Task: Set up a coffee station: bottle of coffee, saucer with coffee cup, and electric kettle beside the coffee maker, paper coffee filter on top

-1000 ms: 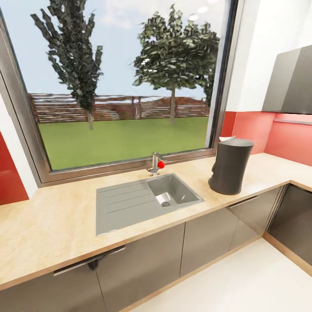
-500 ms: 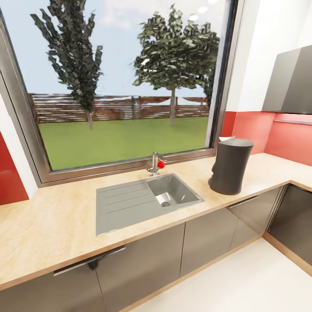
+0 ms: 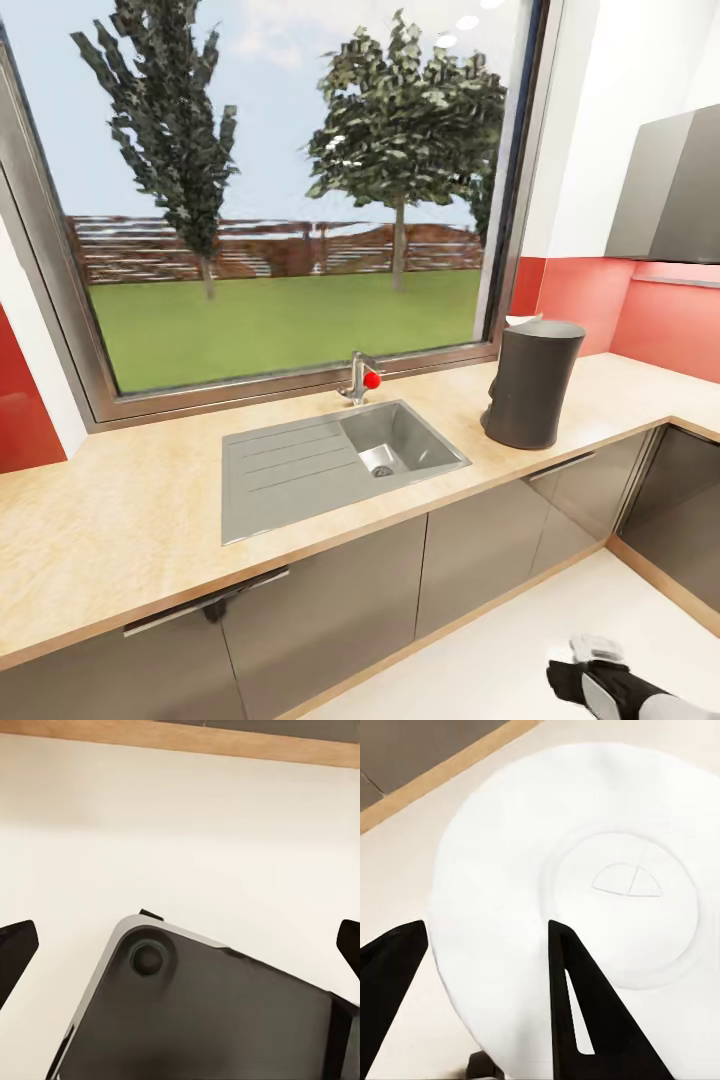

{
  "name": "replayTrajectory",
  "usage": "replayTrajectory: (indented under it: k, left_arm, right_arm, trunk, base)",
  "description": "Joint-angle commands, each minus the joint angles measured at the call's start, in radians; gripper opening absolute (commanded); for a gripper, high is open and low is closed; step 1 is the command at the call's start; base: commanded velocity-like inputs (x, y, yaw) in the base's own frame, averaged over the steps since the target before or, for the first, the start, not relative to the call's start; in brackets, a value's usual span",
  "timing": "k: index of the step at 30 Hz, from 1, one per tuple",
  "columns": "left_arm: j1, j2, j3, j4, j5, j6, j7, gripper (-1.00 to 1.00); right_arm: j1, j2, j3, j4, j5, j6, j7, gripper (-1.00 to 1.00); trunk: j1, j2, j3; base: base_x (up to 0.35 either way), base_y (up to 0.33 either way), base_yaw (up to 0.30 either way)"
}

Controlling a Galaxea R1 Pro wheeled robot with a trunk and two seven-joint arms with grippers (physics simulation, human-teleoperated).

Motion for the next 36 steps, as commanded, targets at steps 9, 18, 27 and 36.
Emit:
replayTrajectory:
  k: [9, 18, 27, 36]
  left_arm:
    - [0.001, 0.0, 0.0, -0.006, 0.01, 0.0, -0.009, 1.0]
    - [0.001, 0.001, 0.0, -0.006, 0.009, 0.0, -0.009, 1.0]
    - [0.001, 0.007, 0.0, -0.006, 0.009, 0.0, -0.009, 1.0]
    - [0.001, 0.011, 0.0, -0.007, 0.009, 0.0, -0.009, 1.0]
  right_arm:
    - [-0.109, 0.006, -0.007, 0.003, 0.015, 0.325, 0.188, -1.0]
    - [-0.229, -0.046, -0.007, 0.003, 0.015, 0.586, 0.351, -1.0]
    - [-0.381, -0.129, -0.008, 0.003, 0.006, 0.629, 0.433, -1.0]
    - [-0.462, -0.142, -0.007, 0.003, 0.008, 0.622, 0.425, -1.0]
  trunk:
    - [0.0, -0.001, 0.0]
    - [0.0, -0.001, 0.0]
    - [0.0, -0.001, 0.0]
    - [0.0, -0.001, 0.0]
  base:
    - [0.0, 0.0, 0.0]
    - [0.0, 0.0, 0.0]
    - [0.0, 0.0, 0.0]
    - [0.0, 0.0, 0.0]
